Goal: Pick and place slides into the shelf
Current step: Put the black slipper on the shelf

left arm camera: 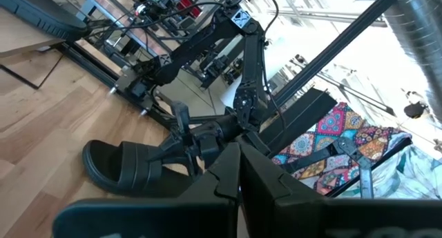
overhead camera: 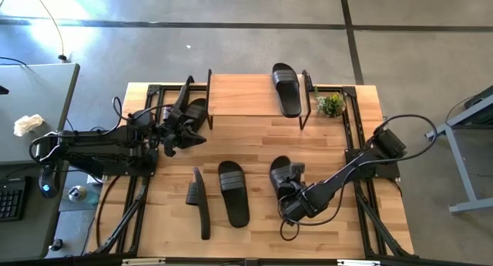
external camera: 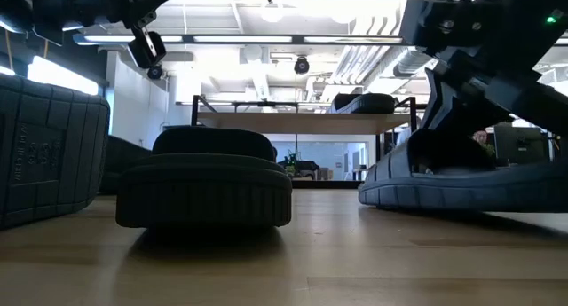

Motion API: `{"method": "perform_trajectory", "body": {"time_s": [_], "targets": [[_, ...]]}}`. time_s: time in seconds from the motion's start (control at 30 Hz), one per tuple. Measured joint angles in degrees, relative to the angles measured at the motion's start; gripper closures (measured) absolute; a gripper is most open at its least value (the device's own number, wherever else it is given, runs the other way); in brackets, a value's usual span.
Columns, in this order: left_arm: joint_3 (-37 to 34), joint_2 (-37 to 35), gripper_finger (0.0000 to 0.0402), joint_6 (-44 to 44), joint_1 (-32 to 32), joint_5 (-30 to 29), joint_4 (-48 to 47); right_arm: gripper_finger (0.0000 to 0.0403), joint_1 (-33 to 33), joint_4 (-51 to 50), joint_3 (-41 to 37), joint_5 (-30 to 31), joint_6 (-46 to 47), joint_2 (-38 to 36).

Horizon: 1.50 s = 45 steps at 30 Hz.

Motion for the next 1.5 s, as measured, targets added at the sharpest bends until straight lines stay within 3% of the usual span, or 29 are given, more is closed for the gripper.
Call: {"method": "perform_trajectory", "body": {"time_s": [0.3,0.53,0.67,0.8,1.0,1.23,1.5], "targets": [[0.0,0.0,0.0401,0.0,0.0,0.0,-0.2,0.04,0.3,-1.2,7.4,0.9,3.0,0.0],[0.0,0.0,0.0401,0.0,0.0,0.0,-0.2,0.0401,0.3,-11.3,23.8,3.3,-0.7,0.0],[0.0,0.0,0.0401,0.0,0.0,0.0,-0.2,0.0402,0.1,-17.7,34.0,8.0,-2.2,0.0],[0.0,0.0,0.0401,0.0,0.0,0.0,-0.2,0.0402,-1.9,-17.9,42.6,13.7,-7.2,0.0],[0.0,0.0,0.0401,0.0,0.0,0.0,-0.2,0.0402,-8.7,-17.6,51.7,16.9,-12.7,0.0],[0.0,0.0,0.0401,0.0,0.0,0.0,-0.1,0.0403,-21.4,-16.7,56.4,16.3,-28.5,0.0],[0.0,0.0,0.0401,0.0,0.0,0.0,-0.1,0.0403,-36.7,-6.3,54.9,8.5,-54.3,0.0]]}}
